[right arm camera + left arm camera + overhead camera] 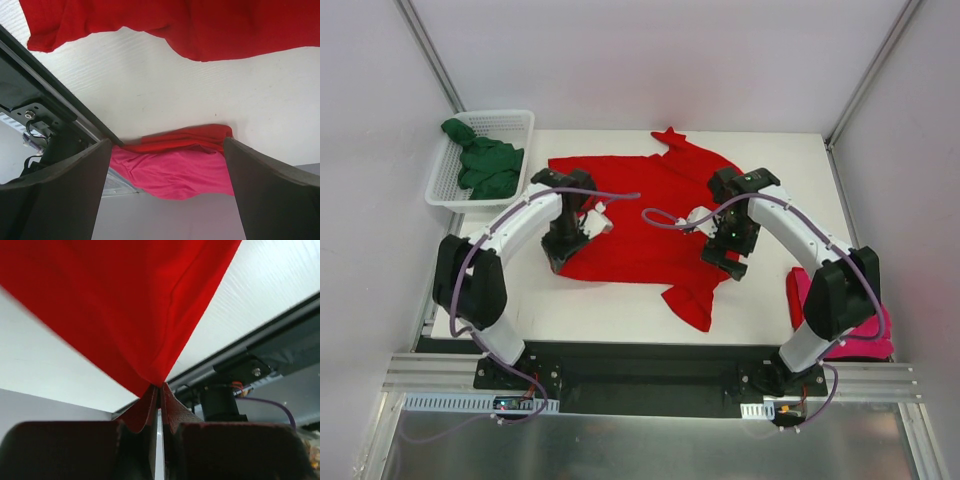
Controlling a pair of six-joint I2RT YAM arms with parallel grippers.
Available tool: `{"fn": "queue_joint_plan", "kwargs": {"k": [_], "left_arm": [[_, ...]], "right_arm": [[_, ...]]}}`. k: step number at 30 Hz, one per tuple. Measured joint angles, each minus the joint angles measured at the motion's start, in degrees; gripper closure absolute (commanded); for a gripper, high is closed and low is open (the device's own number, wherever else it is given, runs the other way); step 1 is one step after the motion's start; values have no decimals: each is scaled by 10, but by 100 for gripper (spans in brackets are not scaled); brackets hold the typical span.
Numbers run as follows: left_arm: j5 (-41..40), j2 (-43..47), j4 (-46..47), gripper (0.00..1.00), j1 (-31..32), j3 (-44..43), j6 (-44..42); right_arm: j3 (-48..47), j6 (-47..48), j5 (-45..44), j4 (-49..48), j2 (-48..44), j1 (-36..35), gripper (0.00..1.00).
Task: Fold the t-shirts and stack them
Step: Flatten out the tshirt
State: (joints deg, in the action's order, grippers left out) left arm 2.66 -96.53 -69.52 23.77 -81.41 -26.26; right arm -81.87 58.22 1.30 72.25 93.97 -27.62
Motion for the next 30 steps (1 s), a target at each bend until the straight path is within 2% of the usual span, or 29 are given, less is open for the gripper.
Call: {"fn": "queue_joint_plan", "kwargs": {"k": [5,9,10,11,12,13,14,21,23,25,30], "left_arm": [[26,66,-30,100,38,108,15],[32,102,-48,100,39,155,15],[32,108,-50,93,39,166,15],[32,111,-50,79,39,174,14],[32,113,-50,37,39,181,12],[31,114,-49,12,39,189,8],[30,114,-49,1,39,198,2],[27,103,-62,1,39,214,-19],[17,94,-68,1,39,179,-24],[5,79,-71,1,38,106,-29],[1,27,6,1,24,-50,-27]], "right_arm": [[-5,4,-5,-1,5,0,2],[-17,5,-6,0,7,0,2],[-20,5,-6,0,8,0,3],[-22,5,-6,1,8,0,3],[-24,6,-6,2,8,-1,3],[-24,6,-6,2,8,-2,3],[-24,6,-6,4,8,-3,3],[-24,12,-6,9,7,-18,3],[-21,13,-10,8,3,-18,3],[-16,13,-18,3,-2,-18,3],[-14,9,-41,-22,-8,-17,3]]}}
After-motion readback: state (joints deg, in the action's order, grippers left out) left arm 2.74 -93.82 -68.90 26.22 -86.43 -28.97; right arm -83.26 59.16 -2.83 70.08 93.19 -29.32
